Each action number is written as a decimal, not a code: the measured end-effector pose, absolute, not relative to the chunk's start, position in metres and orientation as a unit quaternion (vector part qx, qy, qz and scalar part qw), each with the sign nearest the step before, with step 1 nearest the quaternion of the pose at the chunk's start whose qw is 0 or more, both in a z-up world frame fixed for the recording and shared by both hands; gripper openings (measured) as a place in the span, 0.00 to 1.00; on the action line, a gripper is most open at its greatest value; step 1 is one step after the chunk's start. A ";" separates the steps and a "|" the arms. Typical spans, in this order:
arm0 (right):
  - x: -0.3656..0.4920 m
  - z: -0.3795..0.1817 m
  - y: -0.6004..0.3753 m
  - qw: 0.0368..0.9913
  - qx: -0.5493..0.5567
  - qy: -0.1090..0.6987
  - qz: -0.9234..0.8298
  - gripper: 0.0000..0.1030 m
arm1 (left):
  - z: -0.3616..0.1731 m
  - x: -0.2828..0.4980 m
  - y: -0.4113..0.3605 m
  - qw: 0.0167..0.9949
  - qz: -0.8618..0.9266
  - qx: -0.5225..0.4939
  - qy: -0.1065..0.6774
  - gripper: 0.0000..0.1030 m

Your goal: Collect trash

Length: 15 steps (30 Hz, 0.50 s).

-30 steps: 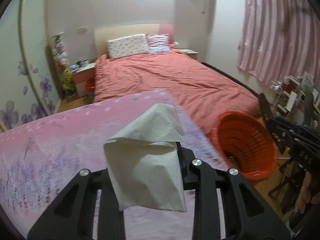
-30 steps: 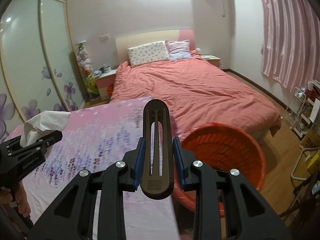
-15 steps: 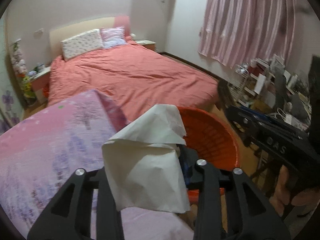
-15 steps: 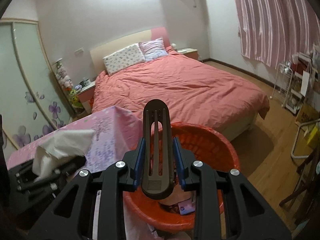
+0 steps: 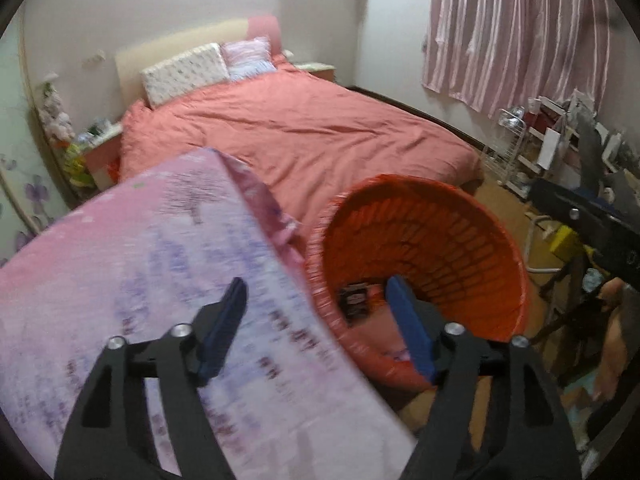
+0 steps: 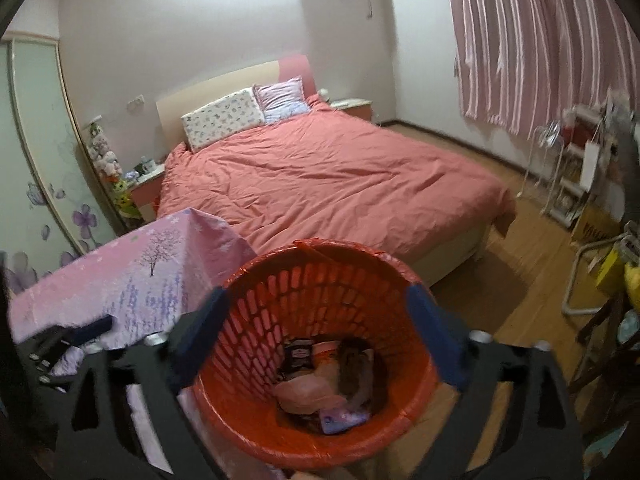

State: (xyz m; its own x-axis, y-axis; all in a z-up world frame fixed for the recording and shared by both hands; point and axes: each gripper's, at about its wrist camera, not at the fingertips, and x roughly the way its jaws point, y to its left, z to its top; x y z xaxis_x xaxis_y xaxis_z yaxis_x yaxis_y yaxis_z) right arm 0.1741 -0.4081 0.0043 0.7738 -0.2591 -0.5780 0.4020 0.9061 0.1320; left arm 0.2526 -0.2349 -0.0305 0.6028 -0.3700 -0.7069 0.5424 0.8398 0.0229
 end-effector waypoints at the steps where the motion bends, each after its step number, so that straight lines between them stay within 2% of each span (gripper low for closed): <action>1: 0.172 0.007 -0.408 0.933 0.118 0.283 -0.185 0.98 | -0.025 0.244 -0.222 0.895 -0.246 0.117 0.354 0.82; 4: 0.158 0.017 -0.396 0.929 0.094 0.286 -0.214 0.98 | -0.009 0.220 -0.185 0.915 -0.209 0.117 0.324 0.96; 10: 0.120 0.040 -0.358 0.937 0.074 0.261 -0.222 0.98 | 0.014 0.169 -0.110 0.948 -0.115 0.123 0.272 0.96; 15: 0.091 0.035 -0.326 0.936 0.051 0.253 -0.238 0.98 | 0.017 0.128 -0.061 0.960 -0.070 0.104 0.249 0.96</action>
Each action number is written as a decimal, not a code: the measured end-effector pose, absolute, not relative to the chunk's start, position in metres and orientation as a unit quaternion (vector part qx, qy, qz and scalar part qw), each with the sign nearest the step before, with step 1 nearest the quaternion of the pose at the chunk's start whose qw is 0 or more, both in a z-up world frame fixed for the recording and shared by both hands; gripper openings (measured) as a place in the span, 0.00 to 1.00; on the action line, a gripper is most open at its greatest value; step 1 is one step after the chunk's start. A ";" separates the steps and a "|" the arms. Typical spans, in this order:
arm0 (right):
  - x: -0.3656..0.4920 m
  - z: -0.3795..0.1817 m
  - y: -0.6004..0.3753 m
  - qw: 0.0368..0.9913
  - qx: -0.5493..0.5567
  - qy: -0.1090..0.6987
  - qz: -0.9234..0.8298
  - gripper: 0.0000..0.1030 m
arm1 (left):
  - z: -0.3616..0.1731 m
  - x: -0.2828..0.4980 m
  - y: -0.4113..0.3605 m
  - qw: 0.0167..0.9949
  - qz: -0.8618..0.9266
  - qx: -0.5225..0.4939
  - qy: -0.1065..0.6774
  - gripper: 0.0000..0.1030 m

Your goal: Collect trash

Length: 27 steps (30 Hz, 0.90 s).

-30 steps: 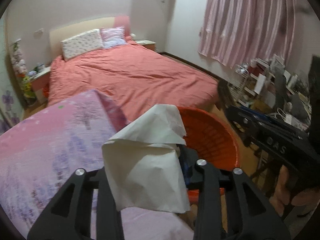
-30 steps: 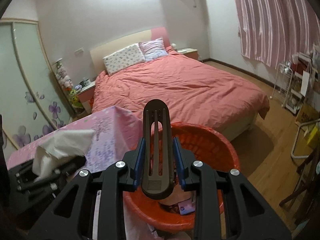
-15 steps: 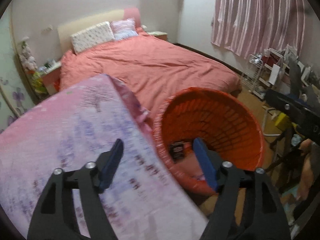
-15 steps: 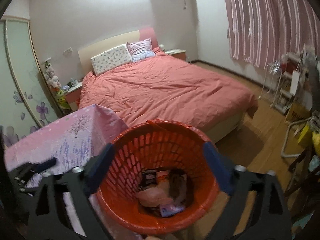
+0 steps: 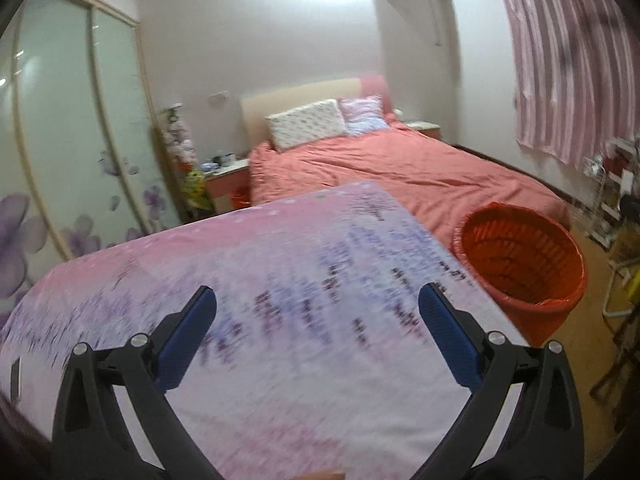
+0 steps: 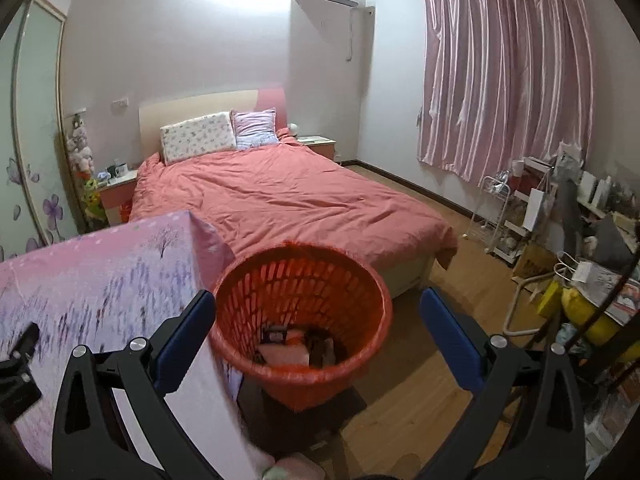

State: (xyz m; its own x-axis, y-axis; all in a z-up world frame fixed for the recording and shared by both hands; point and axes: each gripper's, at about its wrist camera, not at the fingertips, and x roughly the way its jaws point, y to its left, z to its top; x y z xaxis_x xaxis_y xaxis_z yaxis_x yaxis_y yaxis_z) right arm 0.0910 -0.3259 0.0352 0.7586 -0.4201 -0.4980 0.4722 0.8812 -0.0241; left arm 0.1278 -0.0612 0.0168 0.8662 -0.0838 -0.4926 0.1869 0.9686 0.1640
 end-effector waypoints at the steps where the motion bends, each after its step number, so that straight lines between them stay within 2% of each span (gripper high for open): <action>1: 0.085 0.032 -0.318 0.935 0.046 0.253 -0.245 0.98 | 0.016 0.118 -0.051 0.963 -0.064 0.094 0.245 0.96; 16: 0.046 0.013 -0.259 0.932 0.070 0.260 -0.242 0.98 | -0.003 0.046 0.010 0.962 -0.003 0.012 0.274 0.96; 27: 0.041 0.011 -0.259 0.919 0.084 0.278 -0.266 0.98 | 0.006 0.033 0.010 0.963 0.001 0.018 0.270 0.96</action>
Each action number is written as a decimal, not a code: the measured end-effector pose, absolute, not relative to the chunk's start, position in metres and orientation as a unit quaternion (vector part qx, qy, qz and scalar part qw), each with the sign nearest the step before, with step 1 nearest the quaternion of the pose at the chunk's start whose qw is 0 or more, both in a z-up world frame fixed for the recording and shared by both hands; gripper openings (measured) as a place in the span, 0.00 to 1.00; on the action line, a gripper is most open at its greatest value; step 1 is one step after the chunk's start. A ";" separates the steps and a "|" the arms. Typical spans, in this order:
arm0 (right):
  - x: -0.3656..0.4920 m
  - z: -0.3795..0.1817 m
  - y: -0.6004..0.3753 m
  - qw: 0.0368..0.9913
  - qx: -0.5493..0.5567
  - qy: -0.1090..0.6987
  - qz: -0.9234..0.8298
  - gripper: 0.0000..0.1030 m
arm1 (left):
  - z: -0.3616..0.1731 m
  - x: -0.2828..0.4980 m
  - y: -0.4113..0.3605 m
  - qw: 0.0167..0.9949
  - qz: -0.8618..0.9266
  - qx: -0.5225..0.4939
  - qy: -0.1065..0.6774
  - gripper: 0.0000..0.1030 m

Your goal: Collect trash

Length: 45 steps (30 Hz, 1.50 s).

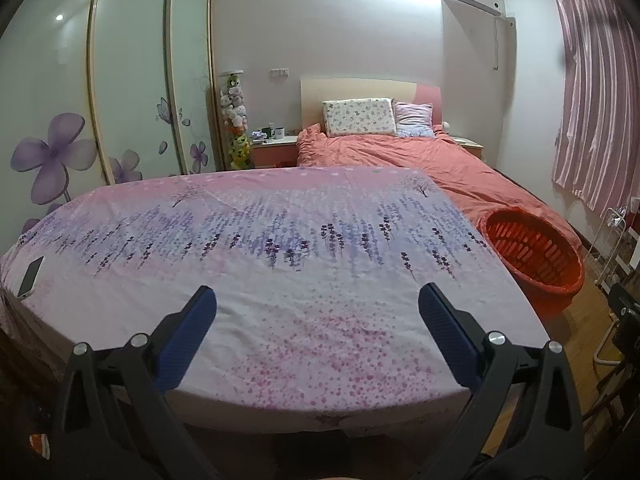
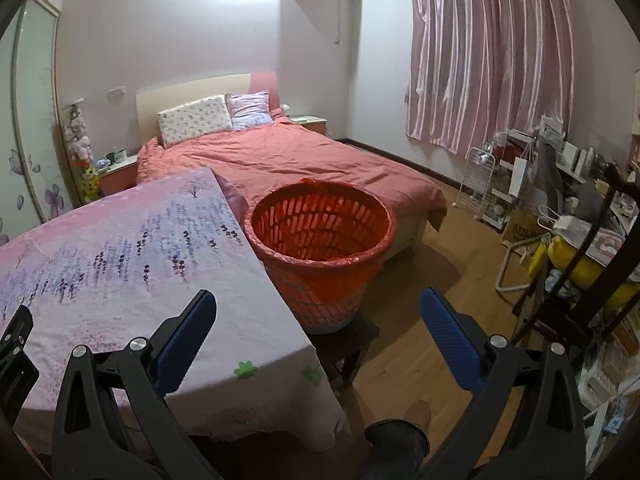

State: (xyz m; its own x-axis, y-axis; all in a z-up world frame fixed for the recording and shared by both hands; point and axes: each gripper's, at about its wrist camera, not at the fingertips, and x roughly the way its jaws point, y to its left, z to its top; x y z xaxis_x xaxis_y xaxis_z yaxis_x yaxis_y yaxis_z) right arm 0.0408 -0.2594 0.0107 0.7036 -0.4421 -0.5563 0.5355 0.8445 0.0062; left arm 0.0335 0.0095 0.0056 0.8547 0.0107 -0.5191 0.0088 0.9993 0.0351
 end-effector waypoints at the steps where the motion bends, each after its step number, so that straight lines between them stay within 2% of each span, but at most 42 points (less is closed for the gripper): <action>1: 0.040 0.009 -0.257 0.919 0.083 0.280 -0.266 0.98 | 0.006 0.033 0.010 0.963 0.001 0.018 0.271 0.96; 45: 0.047 0.021 -0.248 0.927 0.084 0.273 -0.244 0.98 | 0.020 0.038 0.008 0.964 0.006 0.014 0.265 0.96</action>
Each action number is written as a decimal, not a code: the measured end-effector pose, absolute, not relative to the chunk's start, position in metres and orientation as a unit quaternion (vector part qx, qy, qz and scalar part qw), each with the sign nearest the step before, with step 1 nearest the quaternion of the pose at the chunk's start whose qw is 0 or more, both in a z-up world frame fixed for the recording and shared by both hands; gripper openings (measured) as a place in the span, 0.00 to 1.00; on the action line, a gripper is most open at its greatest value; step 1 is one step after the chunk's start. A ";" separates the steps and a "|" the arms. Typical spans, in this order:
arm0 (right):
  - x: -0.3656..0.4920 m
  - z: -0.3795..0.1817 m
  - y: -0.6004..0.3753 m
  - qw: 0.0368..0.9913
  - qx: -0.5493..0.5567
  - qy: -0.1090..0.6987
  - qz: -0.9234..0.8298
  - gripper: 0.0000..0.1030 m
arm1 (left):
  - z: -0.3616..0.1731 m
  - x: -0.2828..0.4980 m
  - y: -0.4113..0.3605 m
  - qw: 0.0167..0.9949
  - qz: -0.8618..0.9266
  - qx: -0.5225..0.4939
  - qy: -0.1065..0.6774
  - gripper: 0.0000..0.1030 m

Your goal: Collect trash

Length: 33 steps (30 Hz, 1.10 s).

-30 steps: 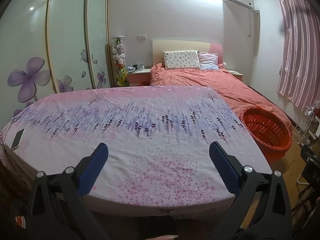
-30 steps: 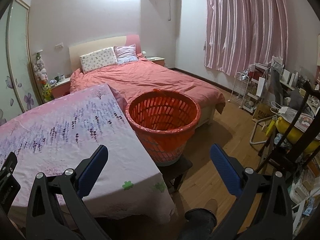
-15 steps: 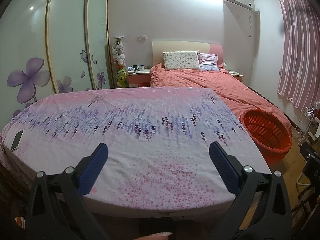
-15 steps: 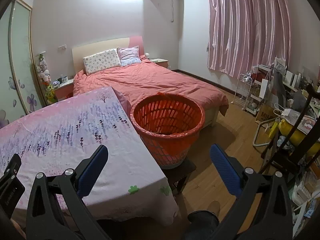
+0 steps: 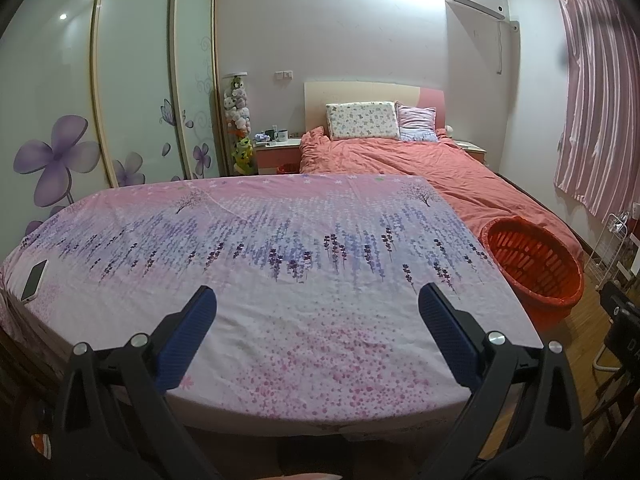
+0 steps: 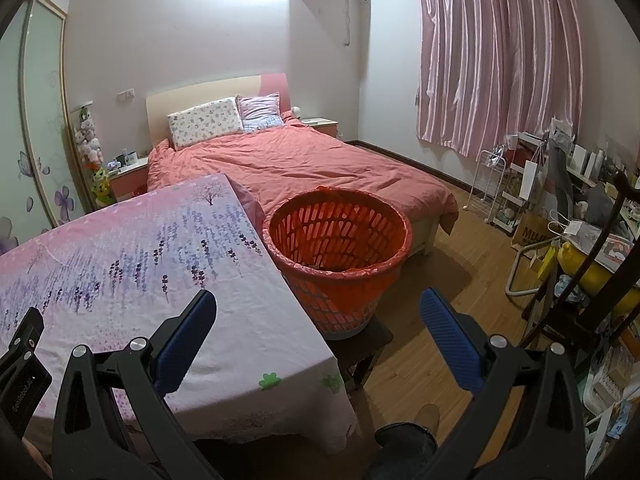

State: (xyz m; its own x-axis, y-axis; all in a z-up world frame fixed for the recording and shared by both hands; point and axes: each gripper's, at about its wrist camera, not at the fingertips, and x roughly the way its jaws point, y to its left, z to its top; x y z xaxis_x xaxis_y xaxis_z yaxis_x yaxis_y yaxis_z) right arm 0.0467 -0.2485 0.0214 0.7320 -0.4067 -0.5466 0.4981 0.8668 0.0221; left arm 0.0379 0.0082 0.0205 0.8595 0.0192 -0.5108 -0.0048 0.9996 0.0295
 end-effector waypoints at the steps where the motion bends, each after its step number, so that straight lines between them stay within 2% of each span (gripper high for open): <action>1: 0.047 0.022 -0.249 0.927 0.083 0.273 -0.243 0.98 | 0.020 0.038 0.008 0.964 0.006 0.013 0.265 0.96; 33: 0.048 0.020 -0.248 0.927 0.080 0.276 -0.241 0.98 | 0.015 0.037 0.008 0.963 0.003 0.014 0.268 0.96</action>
